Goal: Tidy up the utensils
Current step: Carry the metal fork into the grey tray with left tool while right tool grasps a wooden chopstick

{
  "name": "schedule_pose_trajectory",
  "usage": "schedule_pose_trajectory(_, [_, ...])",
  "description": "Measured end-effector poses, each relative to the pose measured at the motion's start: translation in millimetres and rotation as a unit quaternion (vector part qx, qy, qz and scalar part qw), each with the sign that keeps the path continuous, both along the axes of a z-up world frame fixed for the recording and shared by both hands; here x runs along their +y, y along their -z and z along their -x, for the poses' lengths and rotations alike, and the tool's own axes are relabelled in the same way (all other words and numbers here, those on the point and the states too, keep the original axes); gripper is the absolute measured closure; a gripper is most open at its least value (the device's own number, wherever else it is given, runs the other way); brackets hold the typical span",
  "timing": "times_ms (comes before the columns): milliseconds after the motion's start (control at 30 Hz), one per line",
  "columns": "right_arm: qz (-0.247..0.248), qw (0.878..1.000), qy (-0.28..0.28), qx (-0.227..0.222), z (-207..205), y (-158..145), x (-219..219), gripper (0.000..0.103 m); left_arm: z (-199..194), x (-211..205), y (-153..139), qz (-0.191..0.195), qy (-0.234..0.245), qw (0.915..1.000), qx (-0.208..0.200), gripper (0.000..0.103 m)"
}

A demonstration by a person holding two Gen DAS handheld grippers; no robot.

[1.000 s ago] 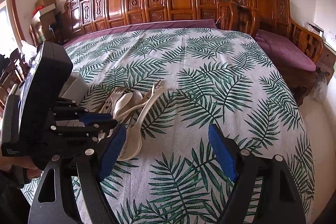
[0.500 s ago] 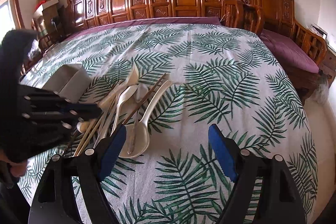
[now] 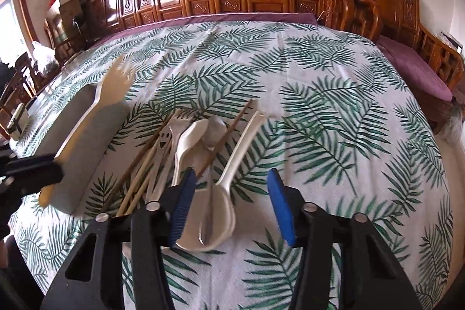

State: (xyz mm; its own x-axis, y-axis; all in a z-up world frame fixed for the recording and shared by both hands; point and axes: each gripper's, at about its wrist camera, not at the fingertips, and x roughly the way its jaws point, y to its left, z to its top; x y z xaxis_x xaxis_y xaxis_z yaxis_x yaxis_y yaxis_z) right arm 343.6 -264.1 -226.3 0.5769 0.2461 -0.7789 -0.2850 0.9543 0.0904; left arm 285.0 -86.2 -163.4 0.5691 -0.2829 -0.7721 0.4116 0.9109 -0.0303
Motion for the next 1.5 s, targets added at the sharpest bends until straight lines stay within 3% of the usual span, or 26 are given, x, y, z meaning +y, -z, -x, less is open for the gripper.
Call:
schedule_pose_trajectory(500, [-0.003, 0.998, -0.016, 0.055, -28.4, 16.4, 36.1, 0.087, 17.8, 31.9, -5.8, 0.017, -0.009, 0.9998, -0.009, 0.099])
schedule_pose_trajectory(933, [0.045, 0.993, 0.025, 0.102, -47.2, 26.9, 44.8, 0.087, 26.3, 60.9, -17.2, 0.022, -0.024, 0.9992, -0.022, 0.099])
schedule_pose_trajectory(1133, [0.045, 0.995, 0.03, 0.086, -42.2, 18.1, 44.6, 0.096, 30.4, 77.4, -19.5, 0.025, -0.037, 0.9987, -0.027, 0.099])
schedule_pose_trajectory(1500, [0.034, 0.998, 0.002, 0.049, -26.9, -25.4, 65.0, 0.097, 22.1, 122.4, -7.7, 0.031, -0.081, 0.9961, -0.02, 0.099])
